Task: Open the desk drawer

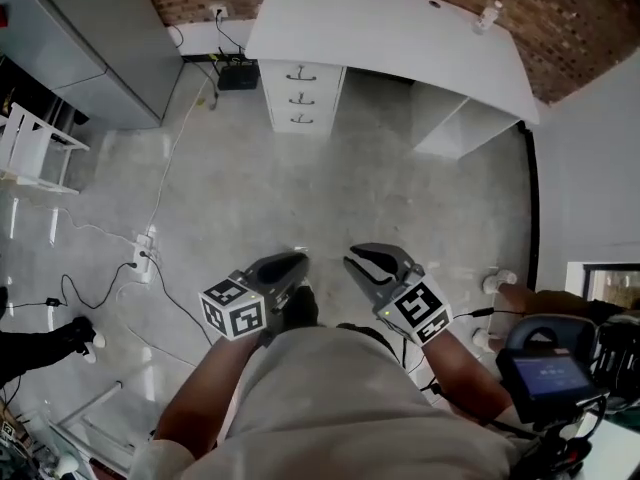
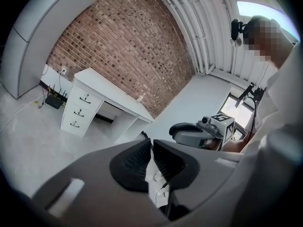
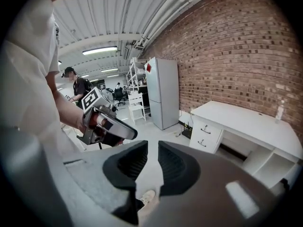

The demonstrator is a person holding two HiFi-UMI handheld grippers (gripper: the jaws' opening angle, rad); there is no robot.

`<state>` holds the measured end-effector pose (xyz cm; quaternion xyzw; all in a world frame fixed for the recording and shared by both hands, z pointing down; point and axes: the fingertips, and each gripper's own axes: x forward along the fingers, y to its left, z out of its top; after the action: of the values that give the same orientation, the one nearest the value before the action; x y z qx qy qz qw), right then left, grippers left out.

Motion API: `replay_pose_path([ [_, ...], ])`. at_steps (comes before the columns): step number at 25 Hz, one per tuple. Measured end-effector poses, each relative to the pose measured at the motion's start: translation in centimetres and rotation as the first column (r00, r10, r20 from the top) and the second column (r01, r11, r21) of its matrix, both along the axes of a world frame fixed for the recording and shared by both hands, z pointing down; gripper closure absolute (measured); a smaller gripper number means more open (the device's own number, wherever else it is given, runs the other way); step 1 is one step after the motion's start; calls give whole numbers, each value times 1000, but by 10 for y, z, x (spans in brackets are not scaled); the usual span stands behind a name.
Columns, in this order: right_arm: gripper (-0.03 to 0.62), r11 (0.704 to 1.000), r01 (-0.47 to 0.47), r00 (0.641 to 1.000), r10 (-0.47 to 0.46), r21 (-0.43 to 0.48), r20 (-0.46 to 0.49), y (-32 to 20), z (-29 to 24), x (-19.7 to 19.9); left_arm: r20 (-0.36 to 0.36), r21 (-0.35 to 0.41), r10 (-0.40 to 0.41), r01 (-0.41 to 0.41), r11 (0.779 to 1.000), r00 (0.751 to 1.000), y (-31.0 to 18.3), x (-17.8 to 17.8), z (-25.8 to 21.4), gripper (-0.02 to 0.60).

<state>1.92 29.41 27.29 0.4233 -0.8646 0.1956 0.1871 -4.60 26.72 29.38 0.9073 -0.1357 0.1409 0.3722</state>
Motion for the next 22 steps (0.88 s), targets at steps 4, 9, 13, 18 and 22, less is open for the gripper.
replay_pose_path([
  [4, 539, 999, -44, 999, 44, 7, -5, -79, 7, 21, 1, -27, 28, -28, 999, 1000, -74, 17, 18, 552],
  [9, 539, 1000, 8, 999, -9, -26, -34, -151, 26, 38, 3, -48, 8, -7, 999, 1000, -146, 44, 44, 549],
  [13, 539, 995, 77, 996, -79, -55, -33, -209, 57, 48, 6, -119, -65, 65, 991, 998, -196, 62, 90, 548],
  [18, 539, 982, 166, 985, -169, -92, -32, -281, 109, 68, 36, -254, -212, 214, 943, 977, -267, 81, 171, 545],
  [22, 539, 956, 258, 962, -268, -142, -56, -335, 151, 94, 80, -299, -310, 320, 899, 947, -326, 101, 240, 541],
])
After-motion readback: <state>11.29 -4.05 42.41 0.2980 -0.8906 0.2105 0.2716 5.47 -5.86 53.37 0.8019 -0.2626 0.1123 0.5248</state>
